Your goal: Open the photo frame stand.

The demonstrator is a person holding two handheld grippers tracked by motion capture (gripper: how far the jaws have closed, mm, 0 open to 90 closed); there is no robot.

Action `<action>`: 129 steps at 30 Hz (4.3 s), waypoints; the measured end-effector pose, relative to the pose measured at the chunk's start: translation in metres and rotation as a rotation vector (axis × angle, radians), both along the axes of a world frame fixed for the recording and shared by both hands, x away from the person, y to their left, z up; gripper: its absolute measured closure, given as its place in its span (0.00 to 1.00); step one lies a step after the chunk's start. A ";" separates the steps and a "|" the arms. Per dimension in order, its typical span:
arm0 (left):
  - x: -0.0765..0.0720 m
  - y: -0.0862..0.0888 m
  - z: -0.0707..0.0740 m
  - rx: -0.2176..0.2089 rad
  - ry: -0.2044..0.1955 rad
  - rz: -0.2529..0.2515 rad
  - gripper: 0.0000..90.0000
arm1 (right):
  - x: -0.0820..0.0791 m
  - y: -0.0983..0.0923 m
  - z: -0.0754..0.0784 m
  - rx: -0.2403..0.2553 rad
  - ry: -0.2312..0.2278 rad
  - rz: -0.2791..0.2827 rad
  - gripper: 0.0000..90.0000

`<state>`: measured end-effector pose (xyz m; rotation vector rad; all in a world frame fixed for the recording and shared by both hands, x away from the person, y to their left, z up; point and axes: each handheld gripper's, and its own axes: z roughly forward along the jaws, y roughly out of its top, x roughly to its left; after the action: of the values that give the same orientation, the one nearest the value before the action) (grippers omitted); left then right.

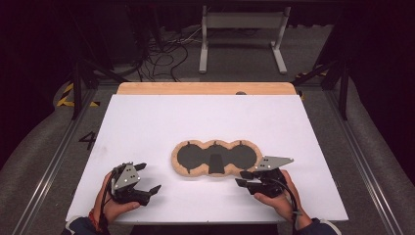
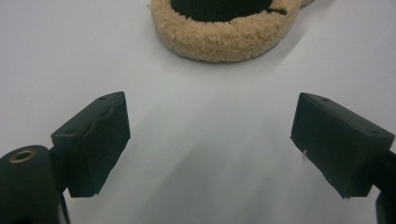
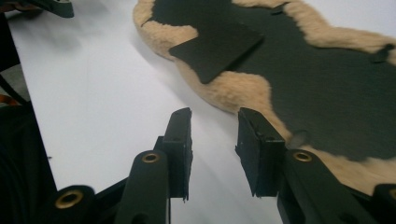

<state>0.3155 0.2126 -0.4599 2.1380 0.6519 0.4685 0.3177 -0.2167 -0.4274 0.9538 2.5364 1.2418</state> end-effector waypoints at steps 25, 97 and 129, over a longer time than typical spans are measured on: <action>-0.001 -0.004 -0.004 0.012 0.031 -0.003 0.15 | 0.033 0.034 -0.021 0.143 0.241 -0.014 0.65; 0.099 -0.048 -0.006 -0.294 0.398 -0.145 0.27 | 0.056 0.036 -0.029 0.401 0.413 -0.144 0.78; 0.069 -0.047 0.021 -0.207 0.069 -0.140 0.61 | 0.052 0.038 -0.023 0.332 0.305 -0.112 0.84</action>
<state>0.3847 0.1654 -0.4390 1.9931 0.5597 0.2407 0.3697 -0.1788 -0.4508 1.4347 2.4880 1.6258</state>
